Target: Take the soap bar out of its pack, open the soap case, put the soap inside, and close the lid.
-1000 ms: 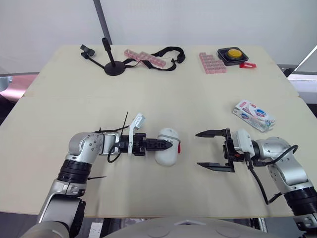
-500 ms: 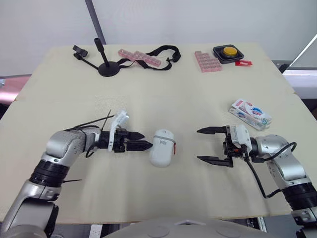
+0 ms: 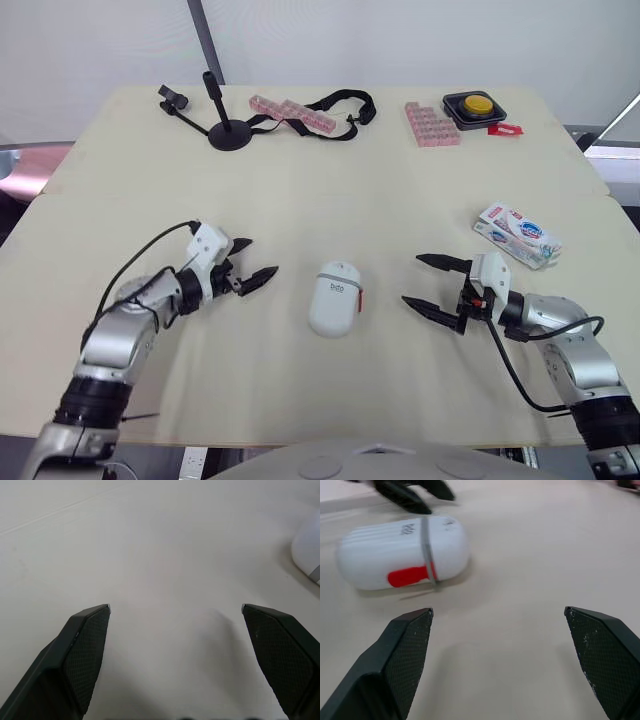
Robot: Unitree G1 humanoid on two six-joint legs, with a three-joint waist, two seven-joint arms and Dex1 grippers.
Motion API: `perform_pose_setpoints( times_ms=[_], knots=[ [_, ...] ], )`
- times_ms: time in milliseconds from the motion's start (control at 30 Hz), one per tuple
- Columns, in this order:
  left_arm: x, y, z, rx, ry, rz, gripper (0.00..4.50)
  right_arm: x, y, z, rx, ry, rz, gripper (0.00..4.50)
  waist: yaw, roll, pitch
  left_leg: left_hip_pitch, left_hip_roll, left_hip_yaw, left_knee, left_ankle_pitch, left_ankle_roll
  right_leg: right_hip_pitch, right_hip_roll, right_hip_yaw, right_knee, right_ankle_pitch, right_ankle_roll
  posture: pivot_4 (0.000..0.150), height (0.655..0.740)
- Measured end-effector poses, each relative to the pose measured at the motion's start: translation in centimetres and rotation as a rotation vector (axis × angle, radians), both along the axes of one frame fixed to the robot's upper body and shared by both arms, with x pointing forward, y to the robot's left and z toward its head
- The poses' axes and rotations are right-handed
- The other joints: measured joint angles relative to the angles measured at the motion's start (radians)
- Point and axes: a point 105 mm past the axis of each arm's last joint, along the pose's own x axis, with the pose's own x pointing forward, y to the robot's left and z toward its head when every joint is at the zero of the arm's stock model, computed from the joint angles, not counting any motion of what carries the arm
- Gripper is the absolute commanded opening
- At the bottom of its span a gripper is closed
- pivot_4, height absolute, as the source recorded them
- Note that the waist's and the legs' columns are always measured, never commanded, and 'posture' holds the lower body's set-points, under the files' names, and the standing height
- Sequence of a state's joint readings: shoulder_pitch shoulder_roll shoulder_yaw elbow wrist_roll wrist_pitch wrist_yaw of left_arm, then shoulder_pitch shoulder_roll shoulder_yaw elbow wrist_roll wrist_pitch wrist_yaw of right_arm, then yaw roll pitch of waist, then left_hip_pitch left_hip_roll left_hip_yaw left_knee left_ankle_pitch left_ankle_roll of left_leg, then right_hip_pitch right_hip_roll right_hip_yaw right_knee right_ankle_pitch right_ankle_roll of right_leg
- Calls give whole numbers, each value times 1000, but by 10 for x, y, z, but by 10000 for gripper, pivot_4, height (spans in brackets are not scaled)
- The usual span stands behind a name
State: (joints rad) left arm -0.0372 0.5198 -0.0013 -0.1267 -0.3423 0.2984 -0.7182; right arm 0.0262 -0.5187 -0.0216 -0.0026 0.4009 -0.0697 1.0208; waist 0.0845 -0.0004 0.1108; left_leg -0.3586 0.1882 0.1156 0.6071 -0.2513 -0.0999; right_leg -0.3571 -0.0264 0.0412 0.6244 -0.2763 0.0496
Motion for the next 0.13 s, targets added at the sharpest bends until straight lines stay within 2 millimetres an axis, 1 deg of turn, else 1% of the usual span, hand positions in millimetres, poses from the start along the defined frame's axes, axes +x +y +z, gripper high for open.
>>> perform_pose_setpoints(
  times_ms=[67, 133],
  knots=[
    [-6, -2, -4, 2, -3, 35, 44849, -4, -3, -4, -1, 7, -21, 45000, -4, 0, 0, 0, 0, 0, 0, 0, 0, 0, 0, 0, 0, 0, 0, 1500, 7400],
    [-9, -3, -8, 6, -3, 66, 44849, -8, -5, -8, -3, 18, -31, 45000, -7, 0, 0, 0, 1, 0, 0, 0, 0, 0, 0, 0, -2, 0, 0, 1500, 7400]
  ],
)
